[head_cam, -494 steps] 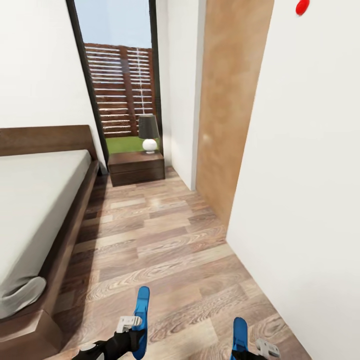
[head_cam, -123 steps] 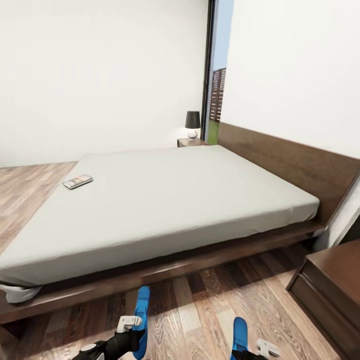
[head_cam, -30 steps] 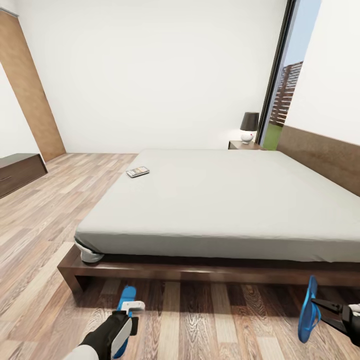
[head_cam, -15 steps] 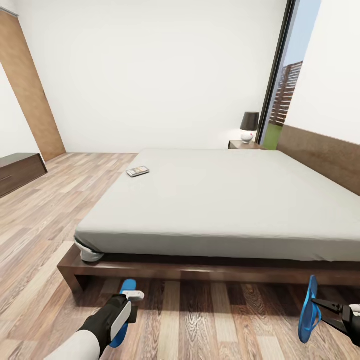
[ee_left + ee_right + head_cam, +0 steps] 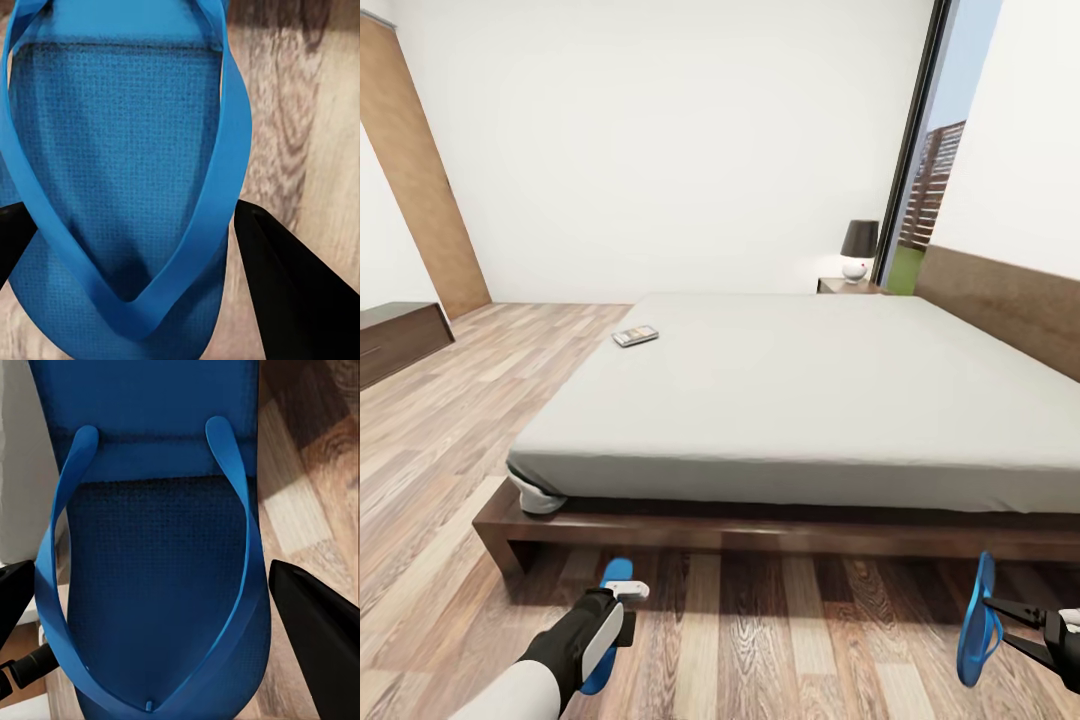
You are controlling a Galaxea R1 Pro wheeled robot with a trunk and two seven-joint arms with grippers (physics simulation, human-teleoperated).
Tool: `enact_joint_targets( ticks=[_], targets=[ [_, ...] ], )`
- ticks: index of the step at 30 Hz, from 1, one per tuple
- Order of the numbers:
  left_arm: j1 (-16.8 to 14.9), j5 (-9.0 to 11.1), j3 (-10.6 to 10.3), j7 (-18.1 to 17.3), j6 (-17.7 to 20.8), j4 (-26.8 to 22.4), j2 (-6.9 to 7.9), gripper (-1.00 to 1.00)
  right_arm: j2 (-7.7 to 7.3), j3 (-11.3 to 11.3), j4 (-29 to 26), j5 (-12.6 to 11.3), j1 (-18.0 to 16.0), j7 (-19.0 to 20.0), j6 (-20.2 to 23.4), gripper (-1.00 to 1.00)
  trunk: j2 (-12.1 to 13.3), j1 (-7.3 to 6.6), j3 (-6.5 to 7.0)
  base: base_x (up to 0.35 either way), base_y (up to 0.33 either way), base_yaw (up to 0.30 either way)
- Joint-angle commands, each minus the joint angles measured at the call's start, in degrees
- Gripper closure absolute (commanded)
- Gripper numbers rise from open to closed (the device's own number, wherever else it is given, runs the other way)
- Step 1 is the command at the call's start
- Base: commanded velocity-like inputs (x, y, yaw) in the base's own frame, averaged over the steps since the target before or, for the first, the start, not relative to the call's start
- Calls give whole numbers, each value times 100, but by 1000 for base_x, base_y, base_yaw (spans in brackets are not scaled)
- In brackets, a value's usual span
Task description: In the bedroom, move the book from the bed onto either nightstand, and place the two sandals side by side next to the bed.
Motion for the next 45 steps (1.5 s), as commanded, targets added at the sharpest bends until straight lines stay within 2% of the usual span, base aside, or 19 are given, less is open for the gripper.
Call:
enact_joint_targets(
  ticks=[1,7,30,34,38,41,45],
  targets=[
    [-3,44,-41,37,29,-9,2,100,-6,36,3,-59,-7,6,37,100,-44,21,-24,0,0,0],
    [-4,44,-41,37,29,-9,-3,100,-6,36,3,-59,-8,5,37,100,-285,153,-132,0,0,0],
    [-3,44,-50,28,27,-9,-11,100,-6,36,2,-59,-6,5,37,100,-316,212,-641,0,0,0],
    [-4,44,-51,28,-237,-9,-12,100,-6,36,-4,-59,-6,5,37,100,-321,223,-730,0,0,0],
    [-3,44,-49,21,-674,-9,3,100,-6,36,-5,-59,-7,5,37,100,-321,223,-730,0,0,0],
    [-3,44,-43,20,-811,-9,54,100,-6,38,-5,-59,-8,5,37,100,-321,223,-730,0,0,0],
    [-3,44,-34,19,-876,-9,110,100,-6,36,-5,-59,-8,5,37,100,-326,233,-818,0,0,0]
  ],
)
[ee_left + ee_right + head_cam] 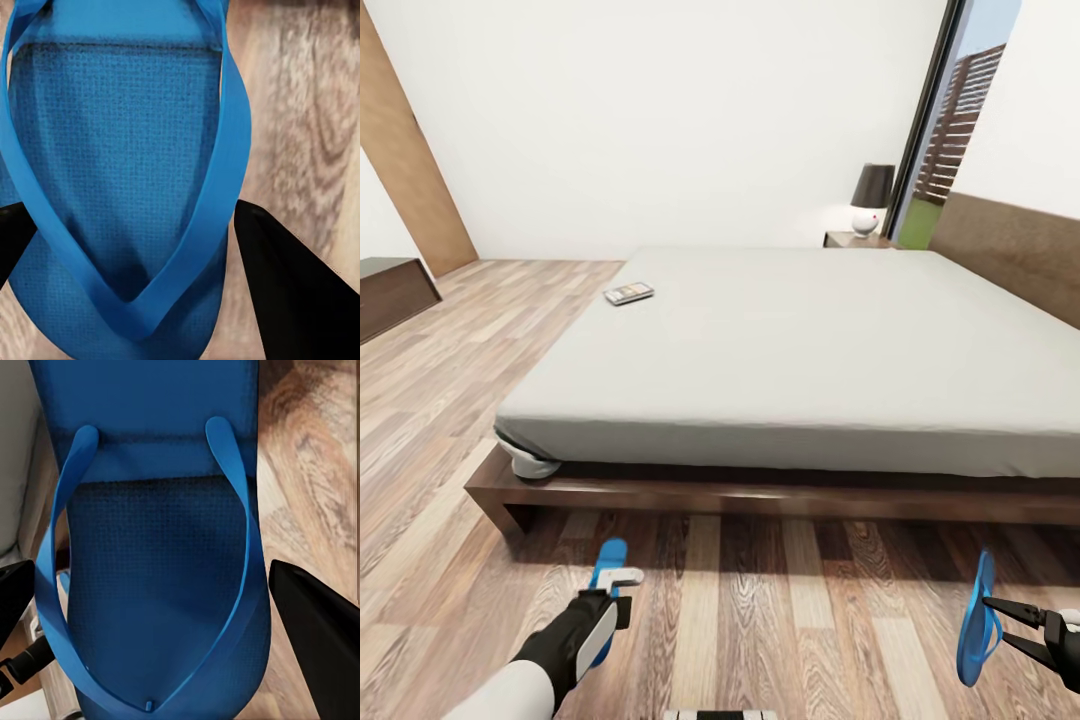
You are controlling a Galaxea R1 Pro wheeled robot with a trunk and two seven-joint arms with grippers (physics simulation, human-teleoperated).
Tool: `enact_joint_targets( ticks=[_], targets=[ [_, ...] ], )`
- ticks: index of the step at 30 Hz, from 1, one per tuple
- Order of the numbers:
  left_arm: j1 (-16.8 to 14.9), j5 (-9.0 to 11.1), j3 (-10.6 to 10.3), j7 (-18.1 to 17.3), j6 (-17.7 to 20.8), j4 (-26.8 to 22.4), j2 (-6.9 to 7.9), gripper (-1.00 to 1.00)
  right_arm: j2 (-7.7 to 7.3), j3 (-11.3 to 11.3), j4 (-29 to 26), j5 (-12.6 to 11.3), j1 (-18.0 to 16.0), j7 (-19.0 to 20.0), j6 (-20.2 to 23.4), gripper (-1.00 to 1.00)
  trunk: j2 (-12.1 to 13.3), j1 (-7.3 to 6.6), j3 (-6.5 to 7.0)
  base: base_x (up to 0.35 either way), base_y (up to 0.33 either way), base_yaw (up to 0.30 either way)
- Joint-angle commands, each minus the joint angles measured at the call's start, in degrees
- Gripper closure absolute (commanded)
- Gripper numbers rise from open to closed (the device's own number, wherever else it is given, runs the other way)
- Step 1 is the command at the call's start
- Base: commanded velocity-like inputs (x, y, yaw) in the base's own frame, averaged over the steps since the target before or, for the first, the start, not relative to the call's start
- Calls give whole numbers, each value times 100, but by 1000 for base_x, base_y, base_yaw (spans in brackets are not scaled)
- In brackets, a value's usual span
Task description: In the bedroom, move the book from the bed onto either nightstand, and place the two sandals side by side next to the bed.
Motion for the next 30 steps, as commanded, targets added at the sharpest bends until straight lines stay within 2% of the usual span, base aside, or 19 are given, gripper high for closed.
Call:
enact_joint_targets(
  ticks=[1,30],
  targets=[
    [-3,47,-43,40,27,-11,9,100,-6,37,3,-57,-5,6,36,100,-4,1,-28,0,0,0],
    [-4,47,-60,40,29,-11,3,100,-6,37,3,-57,-4,6,36,100,-43,76,-670,0,0,0]
  ],
)
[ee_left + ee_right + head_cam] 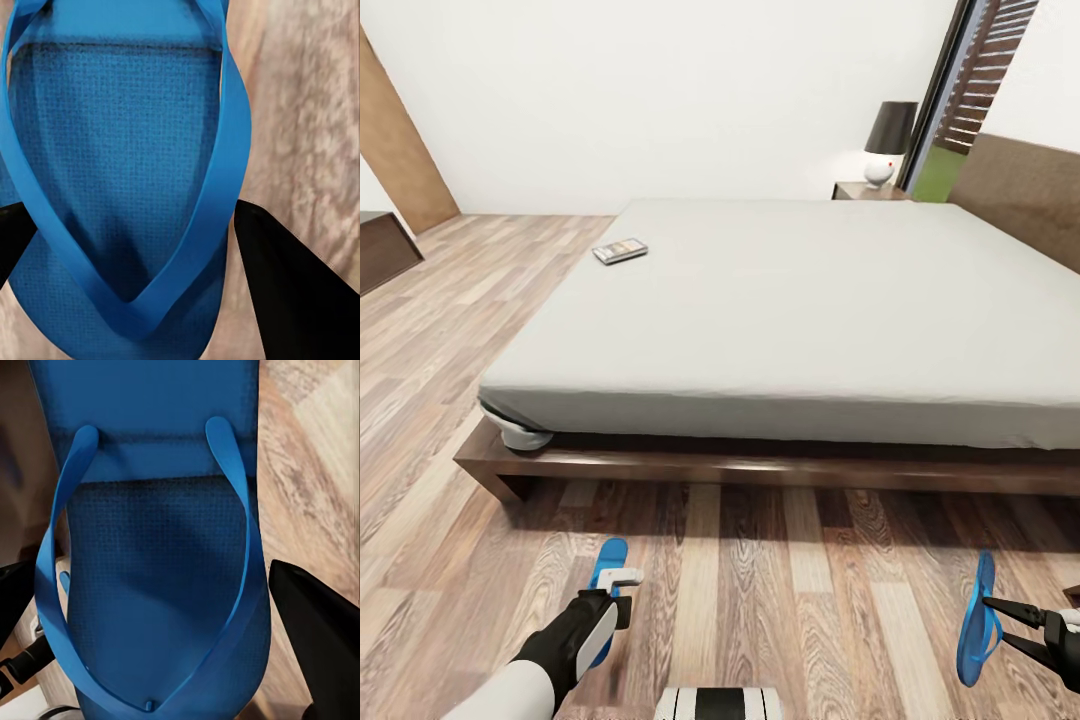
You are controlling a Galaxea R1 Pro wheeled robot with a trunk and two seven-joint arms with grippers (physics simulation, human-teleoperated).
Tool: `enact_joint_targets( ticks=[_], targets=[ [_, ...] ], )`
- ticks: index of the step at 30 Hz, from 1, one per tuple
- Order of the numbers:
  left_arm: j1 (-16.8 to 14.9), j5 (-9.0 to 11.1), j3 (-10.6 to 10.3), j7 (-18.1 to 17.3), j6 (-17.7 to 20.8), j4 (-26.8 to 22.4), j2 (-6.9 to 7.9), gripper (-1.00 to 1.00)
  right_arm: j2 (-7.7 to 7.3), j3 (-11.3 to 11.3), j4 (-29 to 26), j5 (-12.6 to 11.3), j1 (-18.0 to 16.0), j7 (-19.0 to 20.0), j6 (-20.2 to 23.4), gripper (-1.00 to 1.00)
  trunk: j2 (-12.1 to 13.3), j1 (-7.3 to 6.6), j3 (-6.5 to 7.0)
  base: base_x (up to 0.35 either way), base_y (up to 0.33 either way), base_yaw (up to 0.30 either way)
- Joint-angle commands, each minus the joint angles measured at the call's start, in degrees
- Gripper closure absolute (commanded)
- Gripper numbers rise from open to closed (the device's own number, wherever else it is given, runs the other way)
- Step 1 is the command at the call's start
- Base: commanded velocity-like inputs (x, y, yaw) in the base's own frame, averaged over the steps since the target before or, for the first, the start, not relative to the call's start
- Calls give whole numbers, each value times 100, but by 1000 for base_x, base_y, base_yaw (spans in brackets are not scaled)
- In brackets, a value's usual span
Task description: In the bedroom, move the book from the bed onto either nightstand, and place the two sandals side by side next to the bed.
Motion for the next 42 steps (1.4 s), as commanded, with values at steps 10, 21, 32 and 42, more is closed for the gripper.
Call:
enact_joint_targets(
  ticks=[10,21,32,42],
  targets=[
    [0,46,-44,40,30,-11,3,100,-6,38,3,-56,-4,5,36,100,-16,24,-227,0,0,0],
    [0,46,-44,40,30,-11,6,100,-6,37,3,-56,-6,5,36,100,-30,53,-470,0,0,0],
    [1,40,-44,40,30,-11,7,100,-6,37,3,-57,-5,8,27,100,-40,71,-625,0,0,0],
    [0,39,-44,40,38,-11,7,100,-6,37,3,-63,-4,11,27,100,-40,71,-625,65,14,0]
  ],
)
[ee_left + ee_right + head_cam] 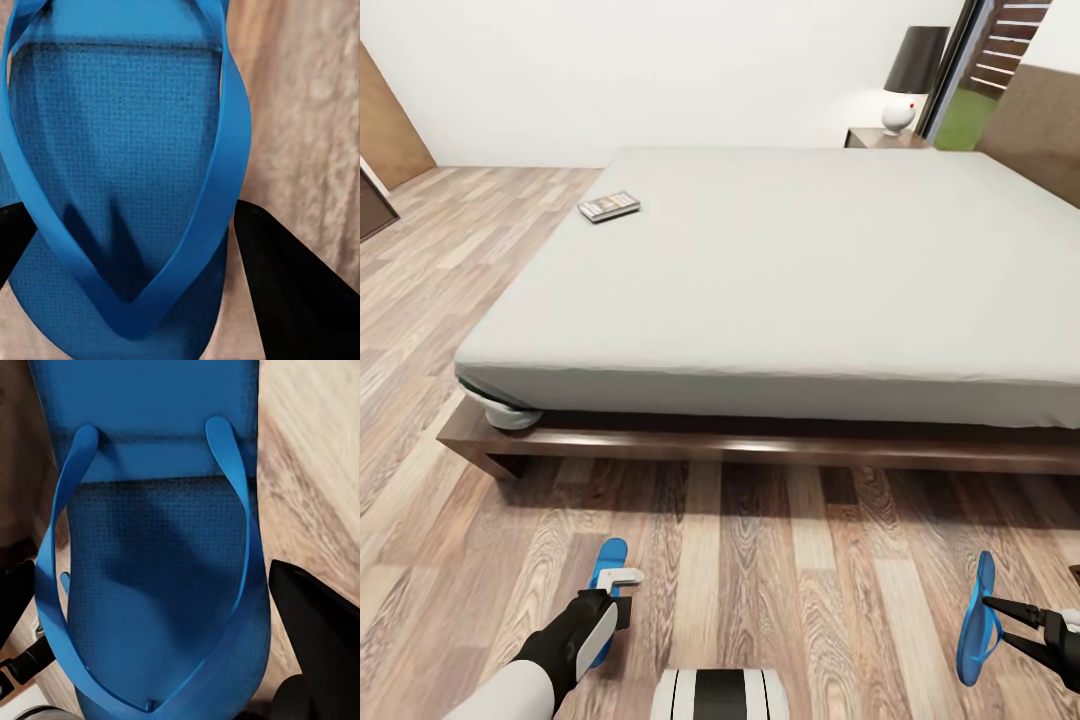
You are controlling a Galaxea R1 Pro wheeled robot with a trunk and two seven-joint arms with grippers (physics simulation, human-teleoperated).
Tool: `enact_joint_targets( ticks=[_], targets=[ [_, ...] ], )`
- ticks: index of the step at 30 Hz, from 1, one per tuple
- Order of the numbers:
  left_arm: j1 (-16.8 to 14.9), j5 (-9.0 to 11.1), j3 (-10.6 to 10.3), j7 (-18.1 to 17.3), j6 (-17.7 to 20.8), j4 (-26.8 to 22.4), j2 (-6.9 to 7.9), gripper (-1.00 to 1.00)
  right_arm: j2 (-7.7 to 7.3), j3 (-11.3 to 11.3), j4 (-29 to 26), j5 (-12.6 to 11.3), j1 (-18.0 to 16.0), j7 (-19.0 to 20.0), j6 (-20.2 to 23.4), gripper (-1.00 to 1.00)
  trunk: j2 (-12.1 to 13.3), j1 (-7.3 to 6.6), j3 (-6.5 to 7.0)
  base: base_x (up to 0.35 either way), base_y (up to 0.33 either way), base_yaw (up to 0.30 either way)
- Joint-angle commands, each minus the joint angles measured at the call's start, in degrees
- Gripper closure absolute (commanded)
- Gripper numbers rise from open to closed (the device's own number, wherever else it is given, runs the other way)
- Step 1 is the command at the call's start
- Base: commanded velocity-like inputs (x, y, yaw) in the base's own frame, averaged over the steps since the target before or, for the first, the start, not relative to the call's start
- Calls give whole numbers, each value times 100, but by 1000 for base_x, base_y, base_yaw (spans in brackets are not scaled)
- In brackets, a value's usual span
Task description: In the bedroom, move the book from the bed onto either nightstand, and place the two sandals side by side next to the bed.
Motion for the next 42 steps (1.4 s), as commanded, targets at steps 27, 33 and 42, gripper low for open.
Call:
enact_joint_targets(
  ticks=[27,33,42],
  targets=[
    [-2,50,-34,40,25,-10,13,100,-6,40,3,-52,-2,8,34,100,-2,2,-4,160,207,0],
    [-3,50,-34,40,23,-10,14,100,-6,40,3,-48,-5,9,34,100,-2,2,-4,0,290,0],
    [-2,47,-33,40,21,-10,20,100,-6,40,3,-49,-6,7,34,100,-2,2,-4,0,141,0]
  ],
)
